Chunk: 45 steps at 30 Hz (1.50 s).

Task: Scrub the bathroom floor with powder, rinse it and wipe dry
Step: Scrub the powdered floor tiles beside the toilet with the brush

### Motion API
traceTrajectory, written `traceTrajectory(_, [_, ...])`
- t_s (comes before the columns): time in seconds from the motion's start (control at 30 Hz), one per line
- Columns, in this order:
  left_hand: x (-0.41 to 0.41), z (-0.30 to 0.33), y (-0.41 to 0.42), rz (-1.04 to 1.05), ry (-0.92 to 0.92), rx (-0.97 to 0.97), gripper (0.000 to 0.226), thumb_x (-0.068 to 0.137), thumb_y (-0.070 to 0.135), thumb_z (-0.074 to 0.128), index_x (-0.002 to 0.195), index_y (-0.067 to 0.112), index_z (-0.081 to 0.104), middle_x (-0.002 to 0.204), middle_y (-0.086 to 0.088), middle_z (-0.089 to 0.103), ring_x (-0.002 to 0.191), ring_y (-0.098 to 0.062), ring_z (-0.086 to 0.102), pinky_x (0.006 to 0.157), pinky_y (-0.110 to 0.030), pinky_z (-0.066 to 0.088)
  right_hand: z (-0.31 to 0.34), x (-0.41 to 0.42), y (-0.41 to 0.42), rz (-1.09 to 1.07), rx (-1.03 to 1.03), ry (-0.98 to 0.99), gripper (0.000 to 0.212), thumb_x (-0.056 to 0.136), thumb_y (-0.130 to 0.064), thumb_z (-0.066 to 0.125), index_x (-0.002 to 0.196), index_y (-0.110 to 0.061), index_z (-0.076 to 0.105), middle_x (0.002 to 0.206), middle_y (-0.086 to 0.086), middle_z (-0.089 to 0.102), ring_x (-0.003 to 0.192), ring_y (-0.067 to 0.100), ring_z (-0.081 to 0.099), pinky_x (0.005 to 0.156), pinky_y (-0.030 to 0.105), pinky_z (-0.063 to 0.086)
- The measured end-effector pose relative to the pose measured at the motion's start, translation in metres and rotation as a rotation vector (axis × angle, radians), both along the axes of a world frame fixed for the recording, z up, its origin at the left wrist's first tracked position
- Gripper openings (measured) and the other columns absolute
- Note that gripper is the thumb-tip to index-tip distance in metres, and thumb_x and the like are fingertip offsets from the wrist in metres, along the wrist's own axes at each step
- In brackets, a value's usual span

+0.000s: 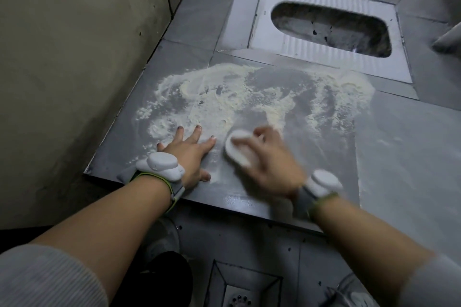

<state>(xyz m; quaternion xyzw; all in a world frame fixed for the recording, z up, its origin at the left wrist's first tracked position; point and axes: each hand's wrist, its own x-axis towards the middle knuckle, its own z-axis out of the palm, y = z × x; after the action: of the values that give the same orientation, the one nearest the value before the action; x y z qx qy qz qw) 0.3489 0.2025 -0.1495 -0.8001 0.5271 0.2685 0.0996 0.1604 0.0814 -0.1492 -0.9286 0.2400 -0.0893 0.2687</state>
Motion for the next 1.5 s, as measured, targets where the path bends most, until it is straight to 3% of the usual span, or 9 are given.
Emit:
traceTrajectory(0.17, [0.0, 0.001, -0.001, -0.002, 0.004, 0.009, 0.088, 0.08, 0.054, 0.065, 0.147, 0.045, 0.007, 0.161, 0.006, -0.008, 0.145, -0.038, -0.006, 0.103, -0.07, 0.025, -0.014, -0.035, 0.028, 0.242, -0.055, 0.042, 0.049, 0.088, -0.048, 0.055, 0.133, -0.03, 0.054, 0.128, 0.017, 0.043, 0.116, 0.033, 0.044, 0.103, 0.041, 0.037])
traceTrajectory(0.33, [0.0, 0.001, 0.0, 0.007, 0.009, 0.007, 0.088, 0.079, 0.054, 0.065, 0.147, 0.046, 0.008, 0.161, 0.007, -0.007, 0.145, -0.038, -0.005, 0.102, -0.069, 0.027, -0.009, -0.024, -0.027, -0.459, -0.042, 0.072, 0.046, 0.084, -0.044, 0.063, 0.128, -0.034, 0.057, 0.122, 0.01, 0.038, 0.113, 0.033, 0.041, 0.102, 0.04, 0.036])
traceTrajectory(0.53, [-0.002, 0.0, -0.002, 0.016, -0.004, 0.004, 0.089, 0.079, 0.054, 0.066, 0.146, 0.047, 0.009, 0.16, 0.007, -0.006, 0.145, -0.037, -0.005, 0.103, -0.069, 0.027, -0.014, -0.045, 0.019, 0.227, -0.035, 0.043, 0.048, 0.088, -0.049, 0.055, 0.132, -0.031, 0.054, 0.128, 0.015, 0.042, 0.116, 0.03, 0.043, 0.103, 0.037, 0.035])
traceTrajectory(0.67, [0.0, 0.003, -0.001, 0.027, 0.009, -0.008, 0.089, 0.079, 0.054, 0.066, 0.147, 0.047, 0.009, 0.161, 0.007, -0.006, 0.145, -0.037, -0.005, 0.104, -0.068, 0.027, -0.012, -0.002, -0.048, -0.405, -0.068, 0.075, 0.046, 0.082, -0.045, 0.064, 0.126, -0.032, 0.059, 0.121, 0.014, 0.042, 0.113, 0.036, 0.043, 0.102, 0.041, 0.036])
traceTrajectory(0.9, [0.004, 0.014, -0.027, 0.065, 0.017, -0.189, 0.036, 0.084, 0.038, 0.05, 0.12, 0.042, 0.051, 0.133, -0.002, 0.048, 0.127, -0.033, 0.04, 0.102, -0.05, 0.036, -0.017, 0.012, -0.005, 0.179, -0.078, 0.019, 0.048, 0.087, -0.045, 0.059, 0.133, -0.032, 0.053, 0.129, 0.014, 0.041, 0.115, 0.031, 0.041, 0.101, 0.039, 0.034])
traceTrajectory(1.0, [0.003, 0.012, -0.044, 0.105, 0.017, -0.184, 0.063, 0.089, 0.047, 0.051, 0.144, 0.049, 0.021, 0.159, 0.004, 0.011, 0.146, -0.029, 0.004, 0.113, -0.06, 0.013, -0.029, 0.017, -0.062, 0.055, -0.162, -0.034, 0.047, 0.087, -0.05, 0.052, 0.128, -0.029, 0.058, 0.122, 0.017, 0.045, 0.11, 0.035, 0.045, 0.1, 0.041, 0.037])
traceTrajectory(1.17, [-0.006, -0.003, -0.053, 0.098, 0.012, -0.082, 0.081, 0.084, 0.063, 0.053, 0.144, 0.055, -0.002, 0.159, 0.011, -0.018, 0.144, -0.029, -0.022, 0.107, -0.072, 0.003, -0.026, 0.006, -0.157, -0.663, -0.161, 0.102, 0.04, 0.085, -0.043, 0.06, 0.124, -0.033, 0.056, 0.12, 0.015, 0.039, 0.113, 0.04, 0.041, 0.104, 0.046, 0.036])
traceTrajectory(1.4, [-0.005, -0.003, -0.053, 0.112, 0.005, -0.074, 0.082, 0.083, 0.064, 0.053, 0.144, 0.056, -0.003, 0.159, 0.011, -0.019, 0.144, -0.029, -0.022, 0.107, -0.072, 0.005, -0.021, -0.044, -0.074, 0.124, -0.041, 0.029, 0.051, 0.084, -0.05, 0.059, 0.133, -0.037, 0.053, 0.127, 0.007, 0.04, 0.114, 0.018, 0.042, 0.104, 0.027, 0.032])
traceTrajectory(1.5, [-0.005, -0.002, -0.053, 0.125, 0.005, -0.075, 0.081, 0.084, 0.064, 0.053, 0.144, 0.057, -0.002, 0.158, 0.012, -0.019, 0.145, -0.028, -0.022, 0.107, -0.072, 0.003, -0.026, -0.045, -0.115, -0.082, -0.109, -0.003, 0.049, 0.084, -0.053, 0.054, 0.129, -0.033, 0.058, 0.122, 0.011, 0.041, 0.111, 0.026, 0.045, 0.102, 0.026, 0.032])
